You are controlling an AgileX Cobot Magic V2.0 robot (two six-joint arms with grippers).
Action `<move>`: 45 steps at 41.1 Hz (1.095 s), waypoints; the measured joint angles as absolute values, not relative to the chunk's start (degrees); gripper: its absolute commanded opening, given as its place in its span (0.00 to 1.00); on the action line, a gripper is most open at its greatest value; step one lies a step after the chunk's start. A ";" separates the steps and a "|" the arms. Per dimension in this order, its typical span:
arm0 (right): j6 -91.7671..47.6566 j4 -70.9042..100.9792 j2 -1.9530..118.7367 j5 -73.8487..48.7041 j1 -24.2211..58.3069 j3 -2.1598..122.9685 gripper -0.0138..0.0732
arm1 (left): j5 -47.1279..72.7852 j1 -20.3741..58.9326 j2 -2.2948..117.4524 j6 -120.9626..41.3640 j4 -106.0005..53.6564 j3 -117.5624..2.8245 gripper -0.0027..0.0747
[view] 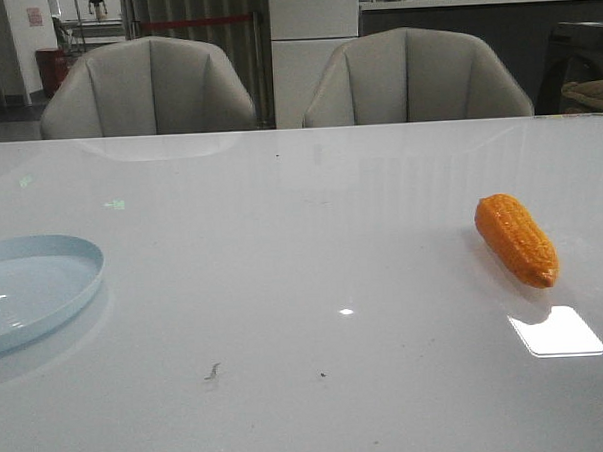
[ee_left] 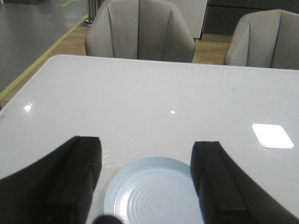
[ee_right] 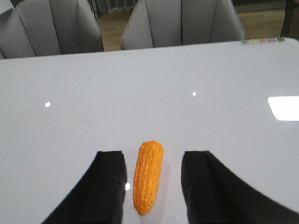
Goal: Place corn on plate with both arms
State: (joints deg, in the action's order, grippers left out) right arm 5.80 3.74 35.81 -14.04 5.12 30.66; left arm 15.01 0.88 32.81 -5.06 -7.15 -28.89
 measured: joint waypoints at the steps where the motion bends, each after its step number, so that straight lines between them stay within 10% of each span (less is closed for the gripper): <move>1: 5.80 3.74 35.98 -15.50 5.12 31.03 0.63 | 15.83 0.88 33.13 -5.06 -7.15 -29.47 0.66; 45: 5.90 3.74 41.92 -30.67 5.12 37.20 0.63 | 46.55 -10.83 101.15 -6.13 -10.16 -70.11 0.66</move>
